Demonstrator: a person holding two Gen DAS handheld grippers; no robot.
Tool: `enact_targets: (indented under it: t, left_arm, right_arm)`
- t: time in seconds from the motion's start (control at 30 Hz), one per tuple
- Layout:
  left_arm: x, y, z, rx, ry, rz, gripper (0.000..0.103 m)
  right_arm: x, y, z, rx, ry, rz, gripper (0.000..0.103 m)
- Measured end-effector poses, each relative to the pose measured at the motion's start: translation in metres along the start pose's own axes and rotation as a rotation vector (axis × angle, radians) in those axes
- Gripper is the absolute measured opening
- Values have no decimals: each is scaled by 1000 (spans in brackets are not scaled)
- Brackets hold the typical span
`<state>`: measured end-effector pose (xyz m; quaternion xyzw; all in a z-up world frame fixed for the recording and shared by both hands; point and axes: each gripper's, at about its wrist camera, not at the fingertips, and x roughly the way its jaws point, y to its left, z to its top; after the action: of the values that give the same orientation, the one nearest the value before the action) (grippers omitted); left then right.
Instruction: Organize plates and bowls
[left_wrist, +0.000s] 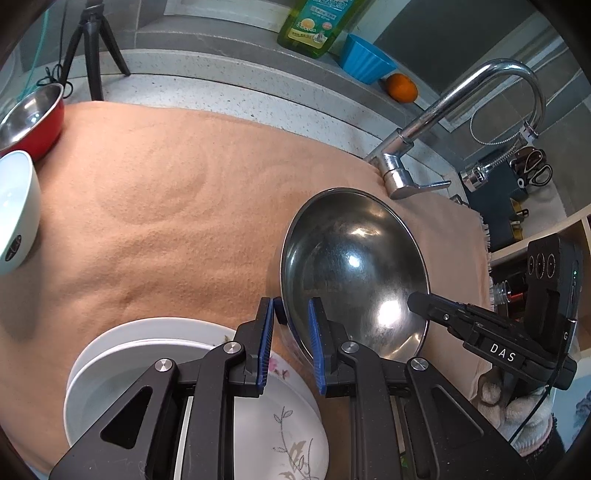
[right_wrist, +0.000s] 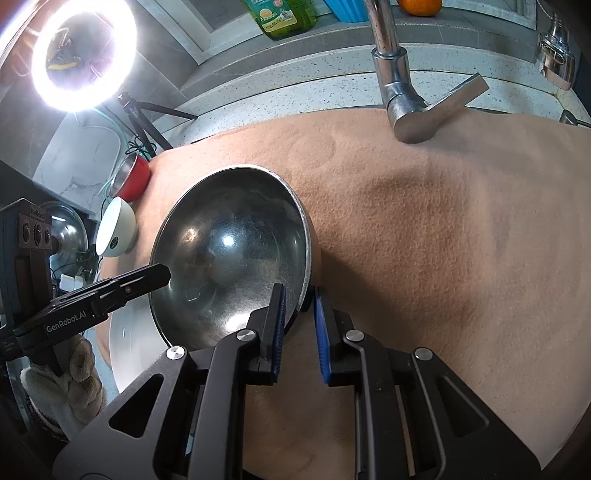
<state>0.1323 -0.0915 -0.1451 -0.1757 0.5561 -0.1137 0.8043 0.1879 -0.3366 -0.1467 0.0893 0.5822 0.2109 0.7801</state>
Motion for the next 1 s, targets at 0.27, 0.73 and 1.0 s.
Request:
enact_targets:
  t: [0.27, 0.73, 1.0]
  left_arm:
    - [-3, 4, 5, 40, 17, -19, 17]
    - [-66, 52, 21, 65, -61, -81, 17]
    - [-107, 98, 29, 53, -125, -65, 17]
  right_arm:
    - [0, -2, -1, 45, -8, -17, 16]
    - [-46, 56, 10, 43, -153, -58, 28]
    - [-67, 117, 23, -20, -228, -25, 43]
